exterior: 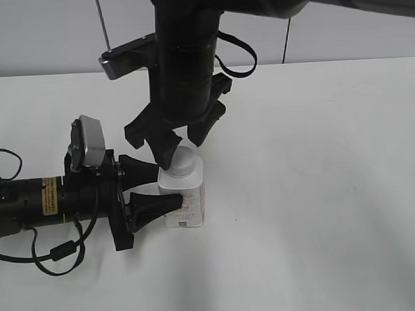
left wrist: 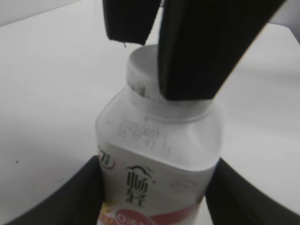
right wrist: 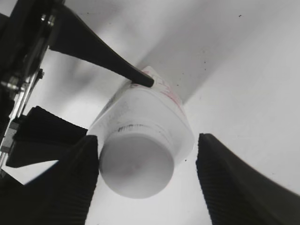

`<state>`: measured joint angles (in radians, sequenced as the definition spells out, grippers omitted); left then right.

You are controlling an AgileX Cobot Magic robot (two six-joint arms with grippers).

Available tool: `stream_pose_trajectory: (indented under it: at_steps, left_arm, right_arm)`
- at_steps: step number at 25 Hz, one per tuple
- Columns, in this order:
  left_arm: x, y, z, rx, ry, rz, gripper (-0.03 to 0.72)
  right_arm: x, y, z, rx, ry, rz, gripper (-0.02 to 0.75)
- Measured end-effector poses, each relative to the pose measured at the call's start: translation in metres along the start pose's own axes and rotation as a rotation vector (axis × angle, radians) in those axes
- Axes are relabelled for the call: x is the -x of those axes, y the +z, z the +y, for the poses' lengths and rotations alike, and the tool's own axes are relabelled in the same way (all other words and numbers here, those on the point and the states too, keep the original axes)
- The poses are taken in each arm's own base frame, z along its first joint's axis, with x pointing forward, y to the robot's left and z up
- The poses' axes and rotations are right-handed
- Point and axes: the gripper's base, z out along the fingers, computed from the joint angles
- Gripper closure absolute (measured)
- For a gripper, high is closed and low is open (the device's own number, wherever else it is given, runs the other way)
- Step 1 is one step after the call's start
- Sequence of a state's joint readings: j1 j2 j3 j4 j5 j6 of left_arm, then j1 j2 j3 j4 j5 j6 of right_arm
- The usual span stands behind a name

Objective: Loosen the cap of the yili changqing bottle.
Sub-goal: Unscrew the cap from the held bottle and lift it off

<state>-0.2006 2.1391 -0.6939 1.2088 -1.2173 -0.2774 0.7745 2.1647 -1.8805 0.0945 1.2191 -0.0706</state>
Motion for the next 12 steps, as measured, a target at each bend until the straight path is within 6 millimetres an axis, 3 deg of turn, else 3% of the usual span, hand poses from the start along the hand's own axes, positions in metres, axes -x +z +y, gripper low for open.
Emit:
stream_pose_trajectory:
  at_steps: [5, 12]
  left_arm:
    - [0.0, 0.0, 0.0, 0.0, 0.0, 0.0, 0.283]
    - [0.0, 0.0, 0.0, 0.0, 0.0, 0.0, 0.283]
  right_arm:
    - [0.0, 0.0004, 0.0, 0.0, 0.006, 0.001, 0.231]
    - [0.0002, 0.0017, 0.0017, 0.021, 0.019, 0.002, 0.296]
